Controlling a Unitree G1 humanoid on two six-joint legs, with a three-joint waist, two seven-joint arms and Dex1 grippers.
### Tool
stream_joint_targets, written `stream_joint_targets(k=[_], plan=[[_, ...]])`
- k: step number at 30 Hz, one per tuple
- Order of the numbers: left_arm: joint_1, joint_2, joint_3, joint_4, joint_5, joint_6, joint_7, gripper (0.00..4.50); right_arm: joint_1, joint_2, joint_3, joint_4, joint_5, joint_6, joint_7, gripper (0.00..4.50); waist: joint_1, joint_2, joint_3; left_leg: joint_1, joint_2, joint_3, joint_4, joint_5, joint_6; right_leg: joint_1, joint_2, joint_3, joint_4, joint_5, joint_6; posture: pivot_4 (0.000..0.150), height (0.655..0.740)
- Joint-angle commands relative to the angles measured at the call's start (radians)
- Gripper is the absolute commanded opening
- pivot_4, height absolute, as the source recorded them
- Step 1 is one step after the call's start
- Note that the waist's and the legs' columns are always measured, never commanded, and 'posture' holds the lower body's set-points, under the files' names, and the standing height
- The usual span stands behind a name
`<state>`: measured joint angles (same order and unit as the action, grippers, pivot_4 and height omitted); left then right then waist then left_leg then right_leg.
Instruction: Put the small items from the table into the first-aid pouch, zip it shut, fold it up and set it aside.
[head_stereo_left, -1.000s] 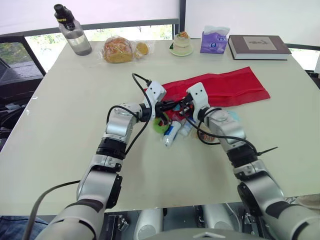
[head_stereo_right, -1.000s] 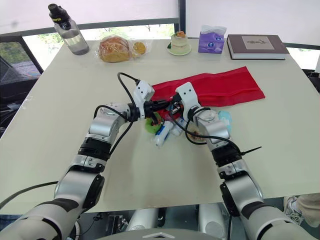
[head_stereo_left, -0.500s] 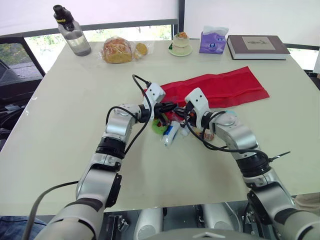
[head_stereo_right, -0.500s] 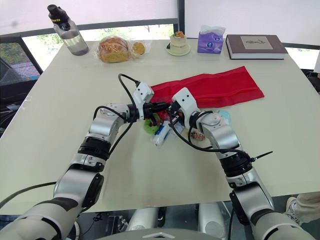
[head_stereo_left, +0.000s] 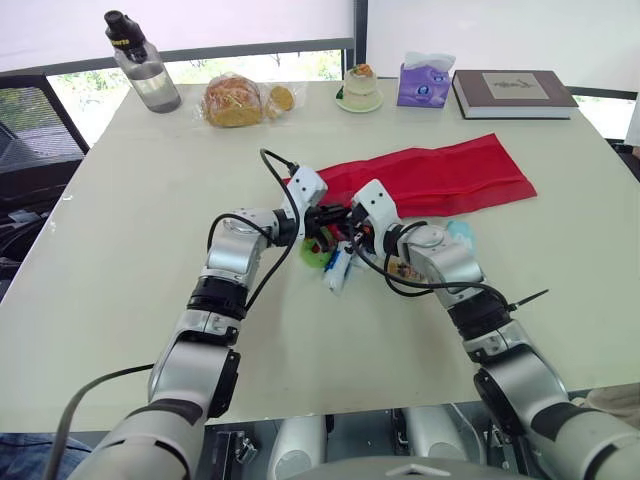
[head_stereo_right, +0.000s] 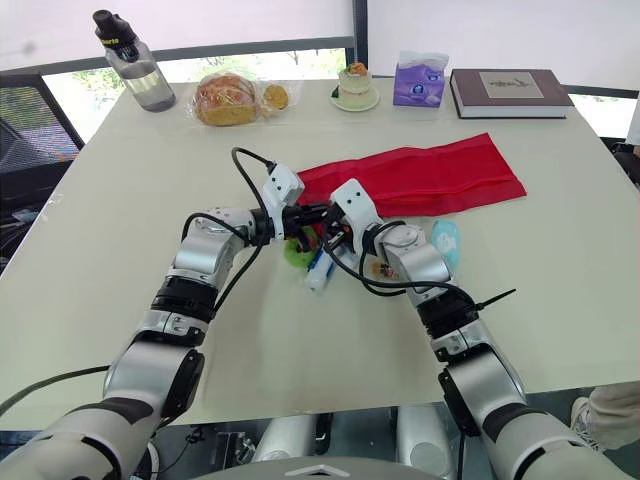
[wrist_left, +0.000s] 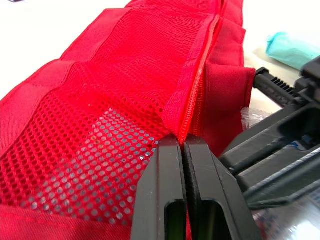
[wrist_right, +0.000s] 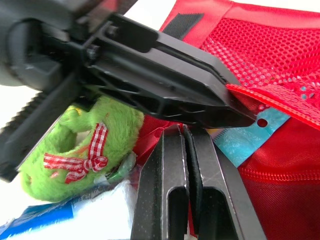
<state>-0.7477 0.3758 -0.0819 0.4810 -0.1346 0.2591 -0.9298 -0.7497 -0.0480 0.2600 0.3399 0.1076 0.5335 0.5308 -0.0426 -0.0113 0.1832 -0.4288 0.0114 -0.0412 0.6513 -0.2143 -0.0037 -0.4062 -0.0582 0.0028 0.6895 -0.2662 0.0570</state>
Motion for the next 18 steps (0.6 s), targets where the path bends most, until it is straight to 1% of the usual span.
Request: stream_joint_targets(k=[1,4,12,18], plan=[[0.013,-0.012,-0.016,-0.067,-0.019,0.009,-0.022,0.0,-0.039,0.027,-0.043,0.04,-0.011,-0.067,-0.056,0.13,0.001,0.0,0.0,0.0,0.0,0.0,0.0,0.0,0.0,0.0,0.0,0.0,0.001,0.0,0.0,0.15,0.74],[0.023,-0.013,-0.017,-0.084,-0.022,0.021,-0.024,0.0,-0.042,0.04,-0.072,0.075,-0.023,-0.114,-0.109,0.13,0.001,0.0,0.0,0.001,0.0,0.0,0.001,0.001,-0.001,0.0,0.0,0.001,0.003,0.0,0.0,0.15,0.74],[0.055,-0.007,-0.028,-0.12,-0.025,0.041,-0.037,0.0,-0.046,0.06,-0.096,0.114,-0.026,-0.188,-0.129,0.13,0.0,0.0,0.0,0.003,0.0,0.001,0.001,0.001,-0.001,0.0,0.0,0.002,0.005,0.0,0.0,0.15,0.74],[0.053,-0.006,-0.031,-0.115,-0.024,0.042,-0.039,0.0,-0.058,0.07,-0.108,0.14,-0.028,-0.23,-0.147,0.13,0.0,0.0,0.0,0.003,0.0,0.002,0.001,0.001,-0.001,0.0,0.0,0.003,0.005,0.0,0.0,0.15,0.74]])
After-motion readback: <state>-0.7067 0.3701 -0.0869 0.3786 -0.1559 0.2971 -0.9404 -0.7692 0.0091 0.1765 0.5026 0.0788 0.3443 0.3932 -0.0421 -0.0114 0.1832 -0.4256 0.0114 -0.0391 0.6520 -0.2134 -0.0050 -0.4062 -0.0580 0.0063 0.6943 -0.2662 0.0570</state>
